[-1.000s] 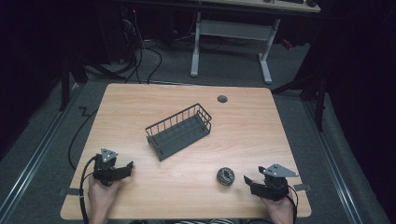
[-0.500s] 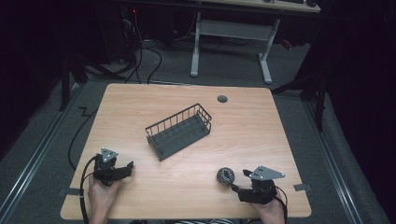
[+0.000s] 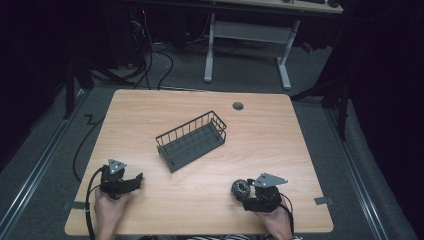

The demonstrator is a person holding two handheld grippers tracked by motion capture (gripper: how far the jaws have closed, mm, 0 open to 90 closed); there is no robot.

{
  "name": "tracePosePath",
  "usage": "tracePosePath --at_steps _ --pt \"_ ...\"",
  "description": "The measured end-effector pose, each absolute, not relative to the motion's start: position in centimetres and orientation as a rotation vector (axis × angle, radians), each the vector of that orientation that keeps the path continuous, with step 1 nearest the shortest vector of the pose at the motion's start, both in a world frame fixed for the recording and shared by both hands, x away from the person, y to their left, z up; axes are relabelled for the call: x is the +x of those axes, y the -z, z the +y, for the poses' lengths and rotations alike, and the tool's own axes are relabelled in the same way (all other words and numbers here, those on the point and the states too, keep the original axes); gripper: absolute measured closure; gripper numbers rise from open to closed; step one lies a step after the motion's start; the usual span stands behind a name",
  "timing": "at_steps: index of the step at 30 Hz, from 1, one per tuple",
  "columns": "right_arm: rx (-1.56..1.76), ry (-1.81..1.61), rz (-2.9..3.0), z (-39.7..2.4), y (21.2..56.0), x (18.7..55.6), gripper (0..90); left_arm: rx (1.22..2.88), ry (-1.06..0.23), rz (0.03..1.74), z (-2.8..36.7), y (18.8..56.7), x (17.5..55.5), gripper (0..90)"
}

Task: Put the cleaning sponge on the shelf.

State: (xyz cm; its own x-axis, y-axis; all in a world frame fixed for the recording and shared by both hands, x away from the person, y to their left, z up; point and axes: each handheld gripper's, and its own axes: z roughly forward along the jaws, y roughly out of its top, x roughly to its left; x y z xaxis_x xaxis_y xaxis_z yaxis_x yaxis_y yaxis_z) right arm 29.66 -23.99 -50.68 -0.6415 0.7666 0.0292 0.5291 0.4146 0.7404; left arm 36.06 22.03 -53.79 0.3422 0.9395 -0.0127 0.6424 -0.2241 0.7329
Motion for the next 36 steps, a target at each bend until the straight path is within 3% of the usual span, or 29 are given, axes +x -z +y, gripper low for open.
tracePosePath --at_steps 11,26,36 --pt "1.107 -1.054 2.353 -24.0 50.6 29.8 46.0 1.959 -0.587 1.38 22.0 53.8 36.1 18.5" --pt "1.063 -1.126 2.382 -23.9 48.4 30.7 52.1 1.96 -0.586 1.378 22.0 53.8 36.1 18.5" --pt "1.038 -1.206 2.371 -23.8 45.0 32.9 53.0 1.96 -0.585 1.377 22.0 53.8 36.0 18.5"
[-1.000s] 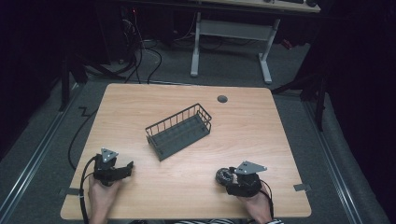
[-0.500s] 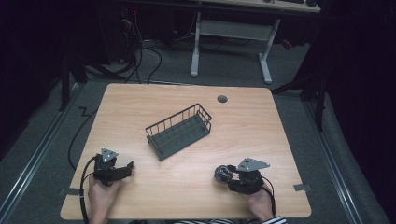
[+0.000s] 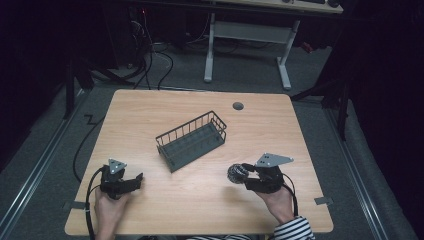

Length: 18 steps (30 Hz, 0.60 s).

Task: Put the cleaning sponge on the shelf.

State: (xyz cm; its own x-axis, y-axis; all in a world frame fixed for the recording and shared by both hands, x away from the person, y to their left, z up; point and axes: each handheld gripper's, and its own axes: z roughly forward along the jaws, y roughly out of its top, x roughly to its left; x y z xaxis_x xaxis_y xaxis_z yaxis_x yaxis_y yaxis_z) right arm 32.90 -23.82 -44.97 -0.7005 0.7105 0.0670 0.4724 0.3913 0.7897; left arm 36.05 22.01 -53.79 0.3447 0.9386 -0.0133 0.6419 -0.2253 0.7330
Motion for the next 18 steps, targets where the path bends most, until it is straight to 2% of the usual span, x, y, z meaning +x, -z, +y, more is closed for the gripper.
tracePosePath --at_steps 15,18 --pt "0.968 -1.227 2.361 -21.5 40.7 37.1 54.0 1.962 -0.584 1.371 22.0 53.8 36.0 18.9" --pt "0.961 -1.233 2.354 -21.0 39.9 38.0 54.0 1.971 -0.588 1.353 21.9 53.7 35.9 22.4"
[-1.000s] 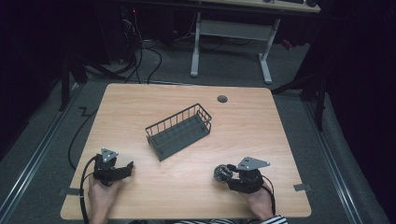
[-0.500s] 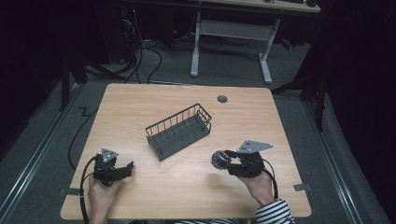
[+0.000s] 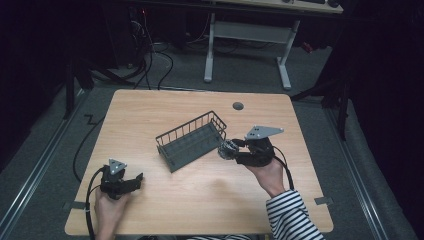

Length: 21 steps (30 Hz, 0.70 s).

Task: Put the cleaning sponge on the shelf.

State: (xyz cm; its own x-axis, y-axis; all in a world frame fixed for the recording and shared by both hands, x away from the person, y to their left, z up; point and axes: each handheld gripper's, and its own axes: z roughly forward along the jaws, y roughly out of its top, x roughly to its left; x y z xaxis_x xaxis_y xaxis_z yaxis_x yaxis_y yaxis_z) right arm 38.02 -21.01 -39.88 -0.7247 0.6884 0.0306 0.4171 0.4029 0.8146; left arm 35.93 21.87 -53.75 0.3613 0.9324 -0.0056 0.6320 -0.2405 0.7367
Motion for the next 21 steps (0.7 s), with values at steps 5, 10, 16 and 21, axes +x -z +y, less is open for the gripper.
tracePosePath --at_steps 5,10,16,21 --pt "0.964 -1.239 2.361 -19.9 39.4 39.8 54.0 1.973 -0.583 1.349 21.8 53.7 35.9 22.4" --pt "0.964 -1.223 2.368 -18.6 39.0 41.6 54.0 1.973 -0.58 1.347 21.8 53.8 35.9 21.7" --pt "0.953 -1.196 2.344 -17.1 37.8 43.4 53.7 1.974 -0.579 1.346 21.8 53.8 35.9 21.5" --pt "0.983 -1.137 2.346 -16.2 37.5 45.0 53.2 1.975 -0.579 1.346 21.8 53.8 35.9 21.2"
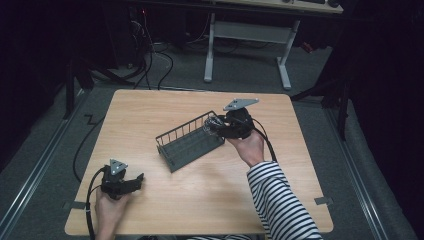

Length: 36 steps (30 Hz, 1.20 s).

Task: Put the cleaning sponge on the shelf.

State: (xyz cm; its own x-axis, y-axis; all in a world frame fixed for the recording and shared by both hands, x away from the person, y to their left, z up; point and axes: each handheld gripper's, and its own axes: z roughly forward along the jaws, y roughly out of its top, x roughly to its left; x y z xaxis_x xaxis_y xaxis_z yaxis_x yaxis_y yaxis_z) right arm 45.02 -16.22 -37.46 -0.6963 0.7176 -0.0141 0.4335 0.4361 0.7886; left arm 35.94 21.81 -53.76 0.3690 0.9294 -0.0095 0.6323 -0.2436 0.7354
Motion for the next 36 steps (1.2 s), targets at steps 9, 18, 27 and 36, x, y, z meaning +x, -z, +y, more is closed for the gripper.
tracePosePath --at_steps 9,18,27,36 --pt "1.049 -1.064 2.367 -14.5 39.1 47.6 52.0 1.975 -0.578 1.346 21.8 53.8 35.9 20.9" --pt "1.12 -1.009 2.399 -13.3 41.0 49.3 50.7 1.973 -0.58 1.347 21.8 53.8 35.9 20.8" --pt "1.141 -0.944 2.437 -12.4 42.6 50.3 47.3 1.975 -0.578 1.347 21.8 53.8 35.9 20.8" --pt "1.165 -0.934 2.456 -12.0 43.1 50.3 36.7 1.976 -0.577 1.347 21.8 53.8 35.9 20.7"
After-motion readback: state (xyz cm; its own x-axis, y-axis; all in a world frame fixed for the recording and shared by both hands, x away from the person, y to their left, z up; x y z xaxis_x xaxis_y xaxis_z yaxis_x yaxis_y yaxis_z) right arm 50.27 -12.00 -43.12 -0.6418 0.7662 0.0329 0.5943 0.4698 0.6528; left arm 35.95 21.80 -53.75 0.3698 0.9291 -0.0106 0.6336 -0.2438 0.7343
